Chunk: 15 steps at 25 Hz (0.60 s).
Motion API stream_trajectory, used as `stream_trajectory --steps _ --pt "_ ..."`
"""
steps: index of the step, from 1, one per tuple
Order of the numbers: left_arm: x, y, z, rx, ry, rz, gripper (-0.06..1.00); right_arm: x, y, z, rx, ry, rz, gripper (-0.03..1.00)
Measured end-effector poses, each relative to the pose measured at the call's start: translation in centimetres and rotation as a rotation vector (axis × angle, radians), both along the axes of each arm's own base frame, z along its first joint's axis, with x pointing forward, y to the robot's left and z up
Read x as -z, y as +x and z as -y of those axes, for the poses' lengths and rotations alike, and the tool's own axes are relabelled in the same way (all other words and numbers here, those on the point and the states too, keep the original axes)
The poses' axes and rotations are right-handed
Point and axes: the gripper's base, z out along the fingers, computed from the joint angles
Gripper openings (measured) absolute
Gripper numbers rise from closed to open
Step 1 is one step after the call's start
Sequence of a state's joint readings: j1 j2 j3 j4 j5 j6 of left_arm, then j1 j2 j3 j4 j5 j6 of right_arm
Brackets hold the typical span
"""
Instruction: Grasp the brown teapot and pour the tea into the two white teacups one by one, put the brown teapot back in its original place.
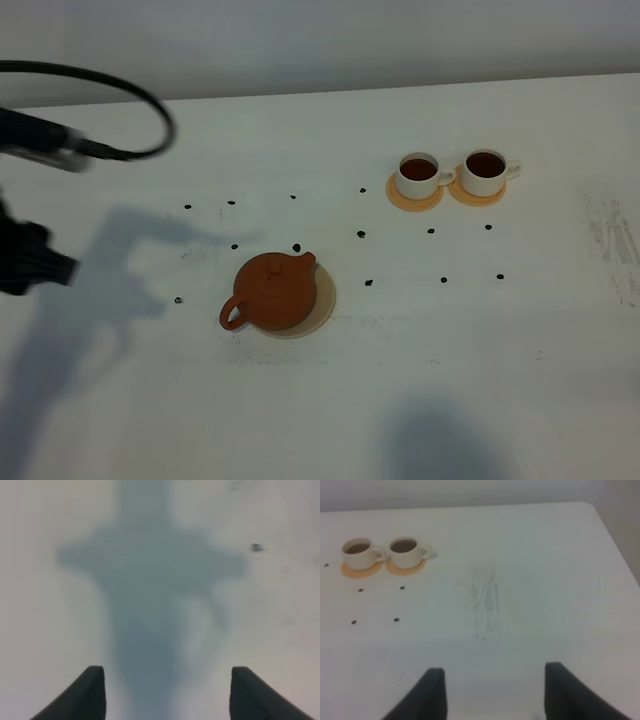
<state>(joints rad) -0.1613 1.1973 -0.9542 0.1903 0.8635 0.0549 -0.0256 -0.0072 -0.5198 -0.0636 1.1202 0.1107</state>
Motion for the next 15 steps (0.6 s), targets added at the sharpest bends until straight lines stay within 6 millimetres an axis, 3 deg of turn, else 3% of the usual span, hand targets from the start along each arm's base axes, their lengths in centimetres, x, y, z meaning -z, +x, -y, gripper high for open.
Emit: stream_trajectory --steps 3,5,9,15 --pt "-2.3 -3.7 -2.0 -0.126 -0.052 0.121 0.54 0.0 0.0 0.0 0.000 0.000 0.000 0.43" --pt "-3.1 -7.2 -3.0 -0.202 -0.088 0.202 0.54 0.0 0.0 0.0 0.000 0.000 0.000 0.43" --pt "-2.7 -12.9 -3.3 -0.264 -0.184 0.295 0.53 0.0 0.0 0.0 0.000 0.000 0.000 0.43" --pt "-0.3 -18.5 -2.8 -0.232 -0.237 0.397 0.47 0.0 0.0 0.0 0.000 0.000 0.000 0.43"
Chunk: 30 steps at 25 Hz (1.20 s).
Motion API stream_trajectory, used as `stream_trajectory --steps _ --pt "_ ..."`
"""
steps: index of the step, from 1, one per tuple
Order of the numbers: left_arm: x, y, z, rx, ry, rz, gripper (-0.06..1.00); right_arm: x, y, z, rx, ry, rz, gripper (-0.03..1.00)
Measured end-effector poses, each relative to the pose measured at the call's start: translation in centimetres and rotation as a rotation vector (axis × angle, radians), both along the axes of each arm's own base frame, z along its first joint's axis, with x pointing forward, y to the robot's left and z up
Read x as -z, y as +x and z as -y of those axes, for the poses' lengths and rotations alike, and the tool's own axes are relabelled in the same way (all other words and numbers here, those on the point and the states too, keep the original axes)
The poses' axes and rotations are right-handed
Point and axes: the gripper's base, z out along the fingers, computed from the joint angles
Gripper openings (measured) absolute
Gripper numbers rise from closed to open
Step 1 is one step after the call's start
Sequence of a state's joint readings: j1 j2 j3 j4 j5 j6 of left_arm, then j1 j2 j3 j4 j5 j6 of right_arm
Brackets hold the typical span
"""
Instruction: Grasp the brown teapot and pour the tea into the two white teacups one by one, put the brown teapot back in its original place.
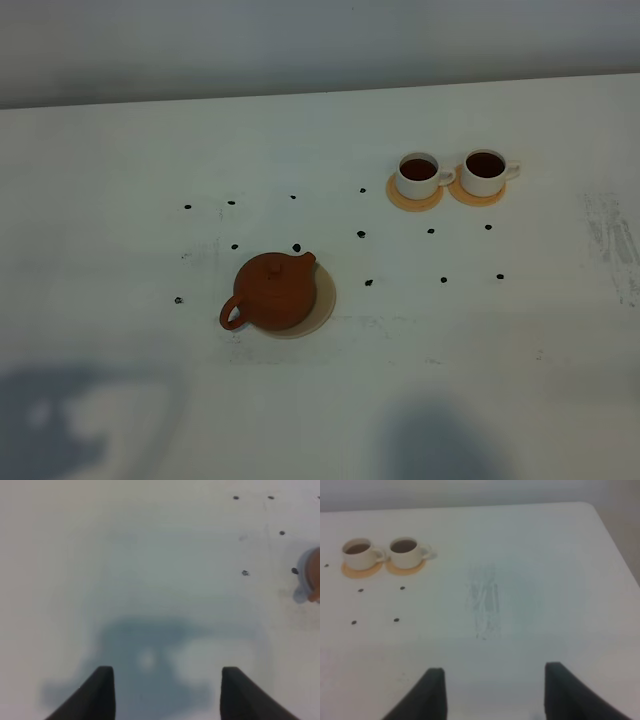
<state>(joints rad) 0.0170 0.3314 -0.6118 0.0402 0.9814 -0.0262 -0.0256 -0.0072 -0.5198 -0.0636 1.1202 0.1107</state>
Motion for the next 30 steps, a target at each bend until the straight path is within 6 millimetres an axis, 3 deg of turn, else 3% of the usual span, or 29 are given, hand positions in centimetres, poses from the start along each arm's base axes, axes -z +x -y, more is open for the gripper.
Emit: stream_trajectory --steps 4,15,30 --pt "1.3 -1.9 0.0 0.001 -0.001 0.059 0.43 0.0 0.0 0.0 0.000 0.000 0.000 0.43" --pt "4.1 -4.5 0.2 0.008 -0.012 0.124 0.35 0.0 0.0 0.0 0.000 0.000 0.000 0.43" --pt "4.5 -4.7 0.1 -0.001 0.001 0.100 0.34 0.0 0.0 0.0 0.000 0.000 0.000 0.43"
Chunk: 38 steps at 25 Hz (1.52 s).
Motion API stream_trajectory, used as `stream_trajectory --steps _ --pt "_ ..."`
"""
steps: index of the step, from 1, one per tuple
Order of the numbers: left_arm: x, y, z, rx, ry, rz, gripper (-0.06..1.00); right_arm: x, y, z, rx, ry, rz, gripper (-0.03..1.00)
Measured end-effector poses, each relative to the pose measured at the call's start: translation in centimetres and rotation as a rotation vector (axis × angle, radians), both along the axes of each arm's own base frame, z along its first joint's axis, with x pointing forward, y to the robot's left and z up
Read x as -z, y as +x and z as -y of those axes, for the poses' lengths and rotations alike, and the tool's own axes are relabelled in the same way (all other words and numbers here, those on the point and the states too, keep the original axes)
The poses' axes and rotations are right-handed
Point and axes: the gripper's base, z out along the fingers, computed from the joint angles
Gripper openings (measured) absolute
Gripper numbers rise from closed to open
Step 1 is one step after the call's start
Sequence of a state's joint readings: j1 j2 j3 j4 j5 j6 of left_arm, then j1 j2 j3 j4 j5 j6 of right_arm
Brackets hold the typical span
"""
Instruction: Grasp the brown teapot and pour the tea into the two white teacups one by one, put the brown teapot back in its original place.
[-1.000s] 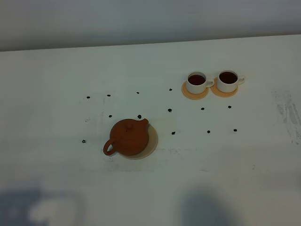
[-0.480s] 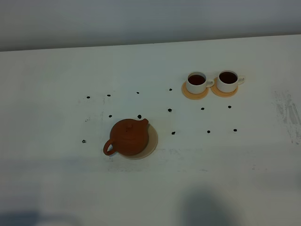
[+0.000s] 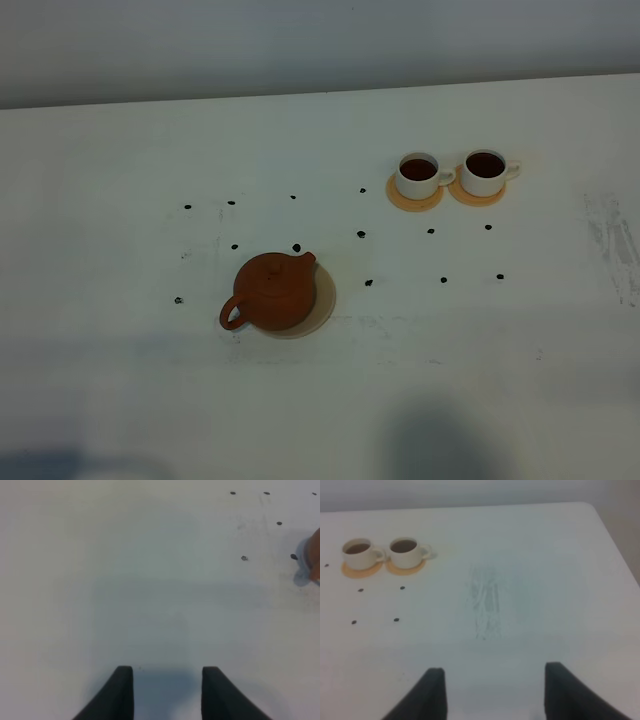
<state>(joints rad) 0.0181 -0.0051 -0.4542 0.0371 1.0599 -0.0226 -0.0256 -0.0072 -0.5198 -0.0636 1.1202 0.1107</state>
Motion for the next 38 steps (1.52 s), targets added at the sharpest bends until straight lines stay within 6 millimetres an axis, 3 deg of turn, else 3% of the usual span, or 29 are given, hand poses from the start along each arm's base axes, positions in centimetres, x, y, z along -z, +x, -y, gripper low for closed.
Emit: stream_trajectory --steps 38 --pt "0.02 -0.02 0.00 -0.020 -0.005 -0.002 0.34 0.00 0.00 0.01 0.001 -0.001 0.000 0.43"
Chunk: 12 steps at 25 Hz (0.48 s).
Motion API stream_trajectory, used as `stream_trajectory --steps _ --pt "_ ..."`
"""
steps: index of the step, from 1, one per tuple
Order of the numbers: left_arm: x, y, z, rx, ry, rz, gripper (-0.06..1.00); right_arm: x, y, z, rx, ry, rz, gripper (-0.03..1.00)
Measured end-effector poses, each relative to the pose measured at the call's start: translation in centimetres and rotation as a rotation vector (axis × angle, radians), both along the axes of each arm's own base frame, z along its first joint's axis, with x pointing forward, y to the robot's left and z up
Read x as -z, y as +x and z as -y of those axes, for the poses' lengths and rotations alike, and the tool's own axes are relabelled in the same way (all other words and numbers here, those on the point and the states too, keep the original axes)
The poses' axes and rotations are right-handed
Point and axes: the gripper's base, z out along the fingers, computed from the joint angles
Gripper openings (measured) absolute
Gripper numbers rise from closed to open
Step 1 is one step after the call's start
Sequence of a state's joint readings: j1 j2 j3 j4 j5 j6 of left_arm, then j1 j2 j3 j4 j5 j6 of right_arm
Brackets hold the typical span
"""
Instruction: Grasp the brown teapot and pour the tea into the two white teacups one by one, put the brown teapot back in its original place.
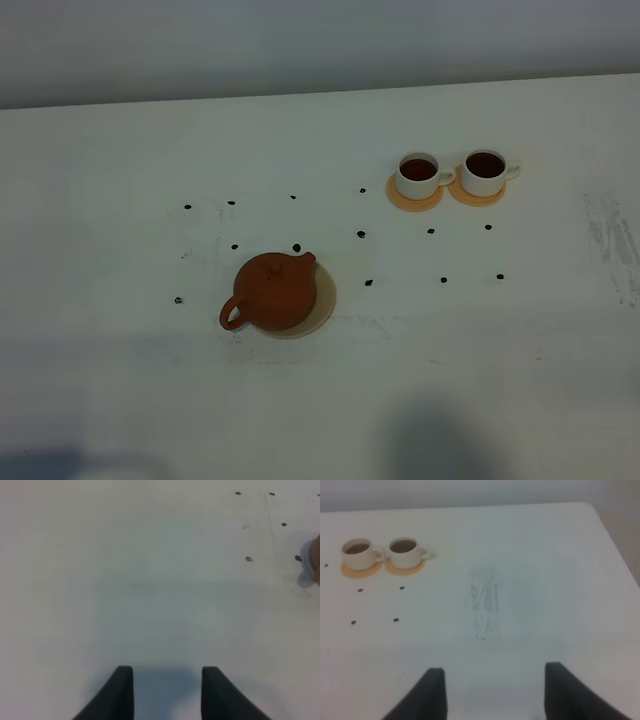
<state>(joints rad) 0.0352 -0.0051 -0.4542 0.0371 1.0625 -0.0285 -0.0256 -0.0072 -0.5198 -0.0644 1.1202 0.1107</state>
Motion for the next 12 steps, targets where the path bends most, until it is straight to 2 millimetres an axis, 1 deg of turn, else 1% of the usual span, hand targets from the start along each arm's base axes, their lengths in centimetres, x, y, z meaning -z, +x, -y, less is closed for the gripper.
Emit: stream_trajectory --steps 12 --pt "0.00 0.00 0.00 0.000 0.000 0.000 0.34 0.00 0.02 0.06 -0.036 -0.009 -0.001 0.43"
